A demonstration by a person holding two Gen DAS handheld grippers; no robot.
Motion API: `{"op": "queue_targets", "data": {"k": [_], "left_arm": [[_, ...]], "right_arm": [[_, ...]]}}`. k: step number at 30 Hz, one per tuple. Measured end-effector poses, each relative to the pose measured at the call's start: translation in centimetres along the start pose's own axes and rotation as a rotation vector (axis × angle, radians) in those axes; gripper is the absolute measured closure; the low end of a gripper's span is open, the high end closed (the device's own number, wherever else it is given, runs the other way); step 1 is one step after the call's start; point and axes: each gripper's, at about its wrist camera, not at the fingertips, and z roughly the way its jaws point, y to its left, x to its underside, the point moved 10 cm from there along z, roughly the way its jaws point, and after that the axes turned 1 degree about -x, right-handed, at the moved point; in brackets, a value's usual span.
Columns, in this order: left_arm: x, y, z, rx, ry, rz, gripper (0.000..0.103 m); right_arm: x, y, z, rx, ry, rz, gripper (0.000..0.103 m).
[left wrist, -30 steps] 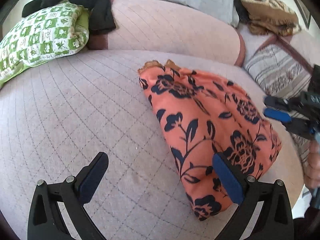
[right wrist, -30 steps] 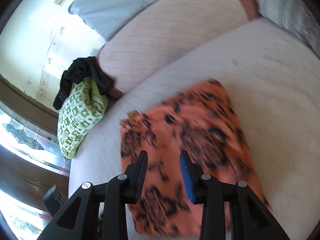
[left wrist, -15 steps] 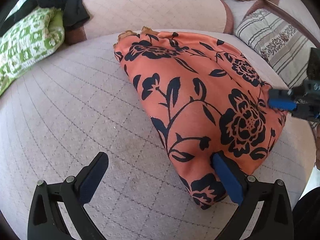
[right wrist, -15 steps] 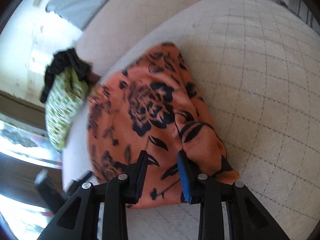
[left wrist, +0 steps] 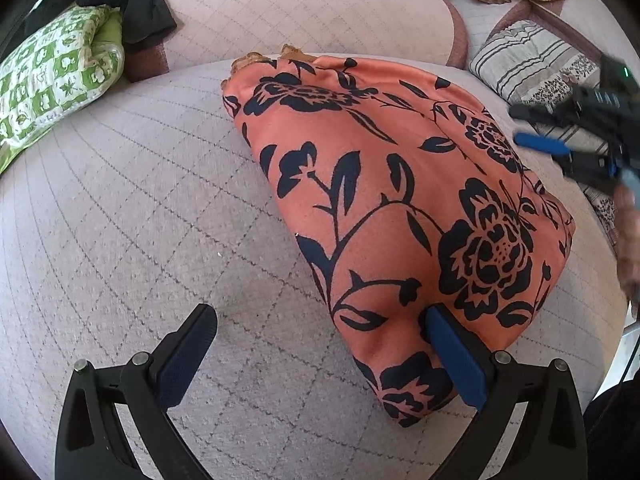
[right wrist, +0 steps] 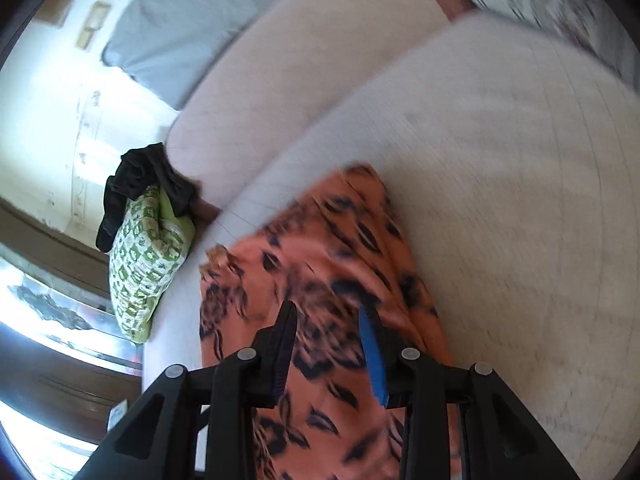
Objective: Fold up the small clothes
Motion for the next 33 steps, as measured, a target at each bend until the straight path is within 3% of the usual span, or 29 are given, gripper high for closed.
{"op": "queue_targets", "data": {"k": [6, 10, 17, 20, 22, 26, 33], "left_arm": [[-0.1, -0.7, 0.1, -0.008, -0.008, 0.011, 0.0], [0.0, -1.1, 0.0, -0.016, -0.016, 0.026, 0.0], [-0.4, -1.9, -0.7, -0.058, -0.045, 0.082, 0.0], [-0.4, -2.2, -1.1, -0.077, -0.057, 0.101, 0.0], [-0.4, -2.2, -1.1, -0.076, -0.056, 0.1, 0.0], [-0.2, -1.9, -1.1, -0.069, -0.047, 0.089, 0.0], [-0.2, -1.9, -1.3, -0.068, -0.049, 0.091, 0.0]], "right_arm": [[-2.0, 1.8, 2.4, 0.1, -0.001, -0.083, 0.068], [-2.5, 0.2, 6.5, 0.167, 0.052, -0.058, 0.065], [-3.3, 2.7, 5.1, 0.132, -0.006, -0.097, 0.054], [-2.6, 6.3, 4.7, 0.001, -0.005, -0.152, 0.054], [-1.4, 8.5, 5.2, -0.039, 0.029, -0.207, 0.051], [1.3, 7.0, 8.6, 0.046, 0.146, -0.221, 0.05], [1.8, 7.3, 7.5, 0.077, 0.132, -0.272, 0.05]]}}
